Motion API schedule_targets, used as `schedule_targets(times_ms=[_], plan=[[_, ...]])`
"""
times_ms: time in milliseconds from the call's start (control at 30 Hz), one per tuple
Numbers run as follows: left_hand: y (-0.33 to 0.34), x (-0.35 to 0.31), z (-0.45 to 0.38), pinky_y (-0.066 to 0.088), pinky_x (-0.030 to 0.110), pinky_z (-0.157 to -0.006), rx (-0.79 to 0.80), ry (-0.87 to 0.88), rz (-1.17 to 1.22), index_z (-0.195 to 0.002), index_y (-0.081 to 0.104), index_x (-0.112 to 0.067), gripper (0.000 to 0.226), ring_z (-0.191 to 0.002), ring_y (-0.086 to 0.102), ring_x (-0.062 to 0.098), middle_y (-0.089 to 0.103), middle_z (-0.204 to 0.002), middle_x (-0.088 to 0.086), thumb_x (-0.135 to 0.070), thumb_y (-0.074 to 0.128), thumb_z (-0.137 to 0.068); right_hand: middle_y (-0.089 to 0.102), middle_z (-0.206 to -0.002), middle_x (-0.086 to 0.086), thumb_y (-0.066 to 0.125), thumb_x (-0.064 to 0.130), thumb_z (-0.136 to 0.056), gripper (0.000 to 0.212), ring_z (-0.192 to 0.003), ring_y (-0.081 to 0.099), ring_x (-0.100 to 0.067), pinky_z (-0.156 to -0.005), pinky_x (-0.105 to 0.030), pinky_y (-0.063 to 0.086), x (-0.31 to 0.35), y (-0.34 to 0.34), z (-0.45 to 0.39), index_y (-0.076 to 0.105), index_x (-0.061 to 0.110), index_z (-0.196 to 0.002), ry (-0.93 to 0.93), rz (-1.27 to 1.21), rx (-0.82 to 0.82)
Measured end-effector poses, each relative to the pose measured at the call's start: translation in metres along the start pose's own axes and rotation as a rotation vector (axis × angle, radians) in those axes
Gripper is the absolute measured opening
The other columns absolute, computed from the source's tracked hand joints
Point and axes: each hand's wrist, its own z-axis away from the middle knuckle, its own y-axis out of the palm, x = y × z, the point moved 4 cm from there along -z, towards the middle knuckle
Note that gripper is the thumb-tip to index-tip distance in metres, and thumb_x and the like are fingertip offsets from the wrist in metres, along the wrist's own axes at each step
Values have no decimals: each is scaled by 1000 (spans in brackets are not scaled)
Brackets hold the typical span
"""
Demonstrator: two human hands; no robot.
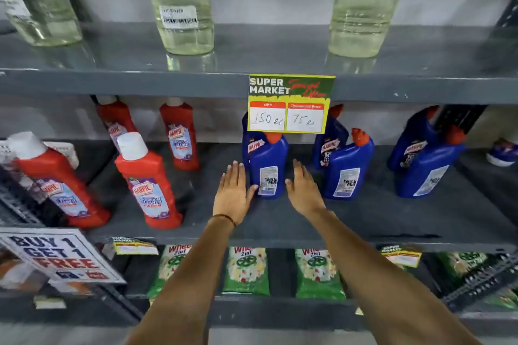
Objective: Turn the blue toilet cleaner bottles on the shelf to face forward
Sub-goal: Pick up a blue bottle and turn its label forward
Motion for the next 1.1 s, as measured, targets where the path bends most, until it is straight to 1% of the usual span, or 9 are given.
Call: schedule_targets(times_ms=[100,200,267,367,567,767,967,1033,1100], plan=[[8,2,-16,19,38,-116,105,-95,221,-146,10,-9,72,-144,16,27,13,-157,13,-43,43,-91,36,-148,-15,59,23,-87,66,-134,38,-31,-108,-40,34,-7,6,-20,26,10,-143,68,-176,141],[14,3,-31,39,45,-106,174,-188,504,-139,31,-11,74,-131,41,31,41,-145,15,-30,69,-77,52,-137,-15,72,14,-78,63,-125,50,-29,-105,-43,41,-11,10,-33,42,3,-132,103,-318,208],[16,5,-39,45,41,-97,172,-229,599,-129,44,-9,72,-119,52,31,55,-132,15,-22,78,-67,59,-128,-18,75,5,-73,54,-117,57,-31,-100,-44,46,-13,13,-38,50,-1,-121,104,-413,212],[19,3,-48,47,31,-86,207,-264,662,-119,52,-4,68,-108,59,29,62,-122,16,-11,83,-59,63,-121,-21,75,-3,-70,49,-109,62,-32,-94,-40,50,-14,16,-42,54,-3,-114,127,-511,215],[25,1,-53,50,48,-95,241,-322,806,-114,52,1,60,-107,61,33,63,-120,21,1,80,-61,62,-121,-23,74,-5,-70,52,-108,62,-33,-89,-37,52,-12,19,-41,53,-5,-118,144,-610,204],[17,3,-51,53,37,-86,236,-263,814,-114,53,-4,65,-103,63,29,65,-117,16,-6,84,-56,58,-127,-23,70,-8,-72,54,-113,59,-32,-91,-36,50,-4,11,-40,51,-5,-122,137,-642,275],[2,4,-39,50,9,-56,138,-224,870,-105,53,-13,65,-78,62,9,67,-104,3,-16,88,-50,58,-128,-20,69,-7,-74,55,-112,59,-27,-89,-31,51,8,-3,-35,49,-1,-125,103,-708,293],[1,2,-35,49,8,-53,84,-243,856,-99,53,-15,60,-73,61,4,67,-98,0,-22,88,-51,59,-128,-15,73,-2,-72,61,-107,60,-21,-82,-22,53,13,-5,-32,48,6,-126,104,-715,253],[1,0,-31,49,19,-58,17,-272,792,-96,52,-13,56,-75,63,14,68,-96,3,-27,87,-53,56,-128,-7,80,6,-67,74,-109,58,-19,-86,-25,51,18,-3,-29,43,13,-131,126,-703,230]])
